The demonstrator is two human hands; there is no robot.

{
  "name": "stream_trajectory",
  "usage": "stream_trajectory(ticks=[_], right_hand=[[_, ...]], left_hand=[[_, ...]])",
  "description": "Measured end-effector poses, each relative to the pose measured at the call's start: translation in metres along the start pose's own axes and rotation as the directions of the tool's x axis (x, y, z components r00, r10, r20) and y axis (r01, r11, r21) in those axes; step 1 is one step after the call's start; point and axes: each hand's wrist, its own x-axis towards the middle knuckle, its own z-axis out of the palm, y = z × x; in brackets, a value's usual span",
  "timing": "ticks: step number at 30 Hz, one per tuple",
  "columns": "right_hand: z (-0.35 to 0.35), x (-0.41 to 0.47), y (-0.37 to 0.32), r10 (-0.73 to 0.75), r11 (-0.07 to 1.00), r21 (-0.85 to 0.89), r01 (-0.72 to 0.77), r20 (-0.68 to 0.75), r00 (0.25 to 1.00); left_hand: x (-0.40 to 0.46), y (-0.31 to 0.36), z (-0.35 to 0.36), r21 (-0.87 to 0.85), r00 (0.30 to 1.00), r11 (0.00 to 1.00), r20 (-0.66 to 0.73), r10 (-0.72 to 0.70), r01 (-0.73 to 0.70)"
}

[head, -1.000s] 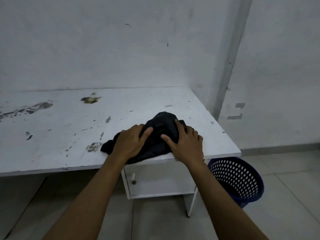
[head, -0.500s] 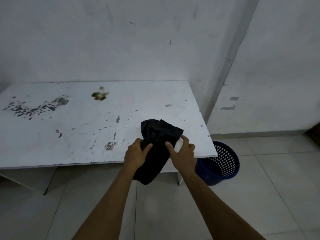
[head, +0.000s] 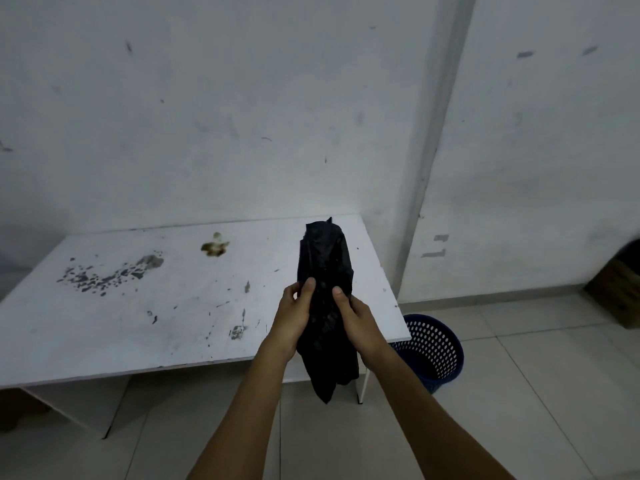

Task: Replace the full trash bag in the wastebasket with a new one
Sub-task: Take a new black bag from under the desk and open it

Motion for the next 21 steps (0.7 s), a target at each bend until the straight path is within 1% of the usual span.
stream_trajectory(ticks=[2,4,5,6,8,9,12,15,17,19,21], right_hand=[[-0.006,-0.004,-0.007,-0.064,0.996,-0.074,0.058,-0.071,0.995],[-0.011,-0.005,-0.011,-0.111,0.988,-0.125,0.086,-0.205,0.972],[-0.014,-0.007,-0.013,-0.119,0.988,-0.131,0.086,-0.267,0.956],[-0.017,-0.007,-0.014,-0.097,0.994,-0.08,0.078,-0.282,0.954],[-0.019,-0.01,-0.019,-0.052,0.996,0.062,0.066,-0.214,0.975],[-0.021,-0.012,-0.023,-0.057,0.992,0.101,0.076,-0.178,0.982],[-0.03,-0.007,-0.033,-0.108,0.987,0.102,0.125,-0.162,0.981],[-0.05,0.008,-0.036,-0.031,0.987,0.145,0.065,-0.226,0.974],[-0.074,0.025,-0.032,0.027,0.985,0.171,0.023,-0.289,0.957],[-0.099,0.042,-0.029,0.055,0.993,0.118,-0.012,-0.361,0.931],[-0.126,0.063,-0.027,0.07,0.996,0.075,-0.044,-0.4,0.914]], left_hand=[[-0.004,0.014,0.001,0.028,0.997,0.998,0.05,0.052,-0.054],[-0.006,0.024,0.003,0.068,0.989,0.988,0.064,0.137,-0.141],[-0.006,0.028,0.005,0.085,0.982,0.979,0.062,0.179,-0.184],[-0.006,0.032,0.008,0.09,0.976,0.973,0.072,0.207,-0.213],[-0.009,0.038,0.016,0.082,0.97,0.974,0.14,0.2,-0.212],[-0.01,0.041,0.021,0.081,0.968,0.978,0.181,0.176,-0.193],[-0.009,0.047,0.033,0.079,0.963,0.985,0.235,0.134,-0.156],[0.003,0.051,0.039,0.112,0.967,0.974,0.187,0.175,-0.198],[0.017,0.054,0.042,0.139,0.973,0.965,0.092,0.212,-0.223],[0.034,0.057,0.047,0.152,0.968,0.957,-0.004,0.25,-0.247],[0.047,0.062,0.056,0.171,0.958,0.948,-0.054,0.281,-0.268]])
